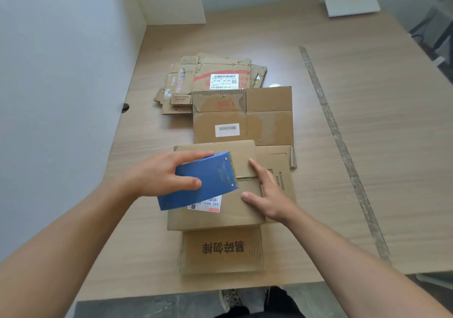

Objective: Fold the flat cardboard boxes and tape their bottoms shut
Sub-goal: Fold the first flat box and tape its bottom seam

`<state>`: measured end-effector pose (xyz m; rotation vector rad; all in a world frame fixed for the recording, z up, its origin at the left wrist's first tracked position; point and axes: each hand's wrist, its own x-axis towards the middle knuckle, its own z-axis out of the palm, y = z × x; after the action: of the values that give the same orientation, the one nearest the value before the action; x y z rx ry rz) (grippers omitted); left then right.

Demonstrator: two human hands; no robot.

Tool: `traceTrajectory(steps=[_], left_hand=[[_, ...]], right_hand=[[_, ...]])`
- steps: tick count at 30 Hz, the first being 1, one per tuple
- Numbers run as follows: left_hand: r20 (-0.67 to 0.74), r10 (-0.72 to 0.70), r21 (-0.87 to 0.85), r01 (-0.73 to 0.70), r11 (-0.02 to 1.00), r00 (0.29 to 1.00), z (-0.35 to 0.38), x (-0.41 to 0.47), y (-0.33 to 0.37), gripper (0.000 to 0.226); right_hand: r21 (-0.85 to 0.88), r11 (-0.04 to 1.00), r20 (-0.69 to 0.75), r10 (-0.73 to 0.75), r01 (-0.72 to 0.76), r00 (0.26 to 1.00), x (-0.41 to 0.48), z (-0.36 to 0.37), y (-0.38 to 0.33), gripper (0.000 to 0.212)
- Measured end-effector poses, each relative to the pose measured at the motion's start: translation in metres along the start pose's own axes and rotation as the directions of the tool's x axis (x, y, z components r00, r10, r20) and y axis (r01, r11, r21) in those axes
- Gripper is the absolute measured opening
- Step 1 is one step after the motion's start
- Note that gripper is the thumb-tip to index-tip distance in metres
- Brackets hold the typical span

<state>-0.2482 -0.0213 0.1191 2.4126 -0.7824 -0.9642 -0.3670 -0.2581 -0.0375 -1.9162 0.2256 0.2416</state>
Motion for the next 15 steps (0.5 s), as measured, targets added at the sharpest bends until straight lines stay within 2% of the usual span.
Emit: traceTrajectory(steps=[5,8,15], left_hand=[[0.112,-0.016,0.138,0.0,0.99,0.994,-0.025,0.014,0.007,0.063],[0.146,-0.067,0.137,0.047,0.989,0.987,-0.033,0.018,-0.003,0.062],[0.139,-0.111,0.039,0.107,0.993,0.984,-0.031,0.014,-0.032,0.06]], right_hand=[[0.024,0.999,-0.021,-0.022,0.022,1.0,-0.001,0.004,0.004,0.085],[0.035,0.999,-0.051,-0.037,0.039,0.998,-0.002,0.005,0.005,0.085],[-0.176,0.983,-0.112,-0.076,0.056,0.991,-0.008,0.015,0.004,0.072]])
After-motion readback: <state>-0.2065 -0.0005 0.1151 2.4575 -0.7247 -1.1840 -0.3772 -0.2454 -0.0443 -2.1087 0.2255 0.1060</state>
